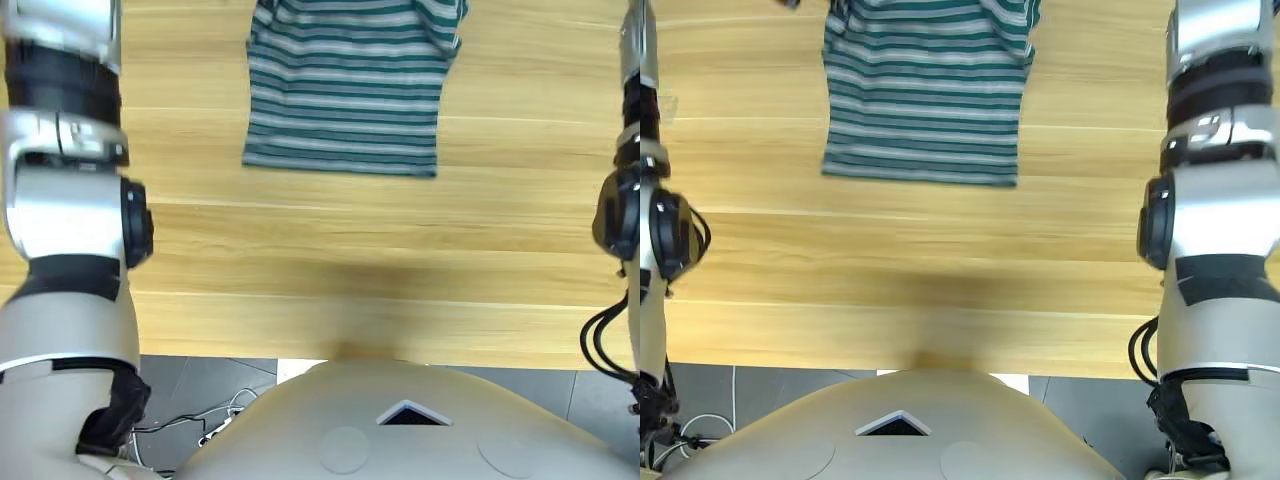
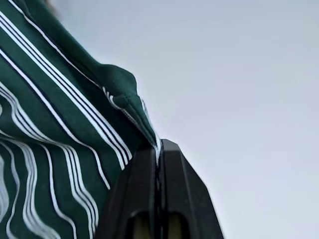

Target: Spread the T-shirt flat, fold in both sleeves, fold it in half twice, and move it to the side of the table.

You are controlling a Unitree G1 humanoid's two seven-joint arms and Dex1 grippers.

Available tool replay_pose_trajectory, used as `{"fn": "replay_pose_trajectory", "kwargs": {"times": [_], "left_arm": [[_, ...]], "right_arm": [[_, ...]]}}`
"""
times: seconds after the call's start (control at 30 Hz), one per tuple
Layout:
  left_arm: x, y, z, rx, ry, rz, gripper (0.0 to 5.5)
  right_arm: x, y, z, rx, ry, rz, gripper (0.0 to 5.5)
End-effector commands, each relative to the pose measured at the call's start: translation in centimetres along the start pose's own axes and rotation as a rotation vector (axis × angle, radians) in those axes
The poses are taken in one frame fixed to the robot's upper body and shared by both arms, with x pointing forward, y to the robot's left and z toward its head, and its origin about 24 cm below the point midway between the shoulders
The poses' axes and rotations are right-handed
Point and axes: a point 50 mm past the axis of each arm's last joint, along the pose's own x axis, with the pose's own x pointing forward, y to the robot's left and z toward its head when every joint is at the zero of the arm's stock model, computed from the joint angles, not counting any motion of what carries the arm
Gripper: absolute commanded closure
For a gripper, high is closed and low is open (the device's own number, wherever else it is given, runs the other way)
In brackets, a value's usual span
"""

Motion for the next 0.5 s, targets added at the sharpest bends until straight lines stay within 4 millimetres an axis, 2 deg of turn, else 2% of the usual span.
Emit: {"fn": "replay_pose_trajectory", "kwargs": {"times": [0.03,0.1,0.23,0.37,0.5], "left_arm": [[0.7,5.9,5.3,0.127,-0.095,0.211,5.5],[0.5,6.2,5.2,0.149,-0.123,0.223,5.5],[-0.1,3.3,2.1,0.194,-0.118,0.089,5.5],[-2.5,-1.0,-1.4,0.249,-0.117,-0.119,5.5],[-7.1,-6.5,-4.1,0.243,-0.094,-0.35,5.5]], "right_arm": [[0.9,-4.3,3.8,-0.079,-0.086,-0.159,5.46],[0.7,-4.3,3.7,-0.089,-0.099,-0.158,5.46],[0.7,-2.2,2.6,-0.093,-0.112,-0.071,5.46],[0.1,3.3,0.4,-0.101,-0.138,0.16,5.46],[-3.1,9.6,-1.9,-0.057,-0.182,0.434,5.46]]}}
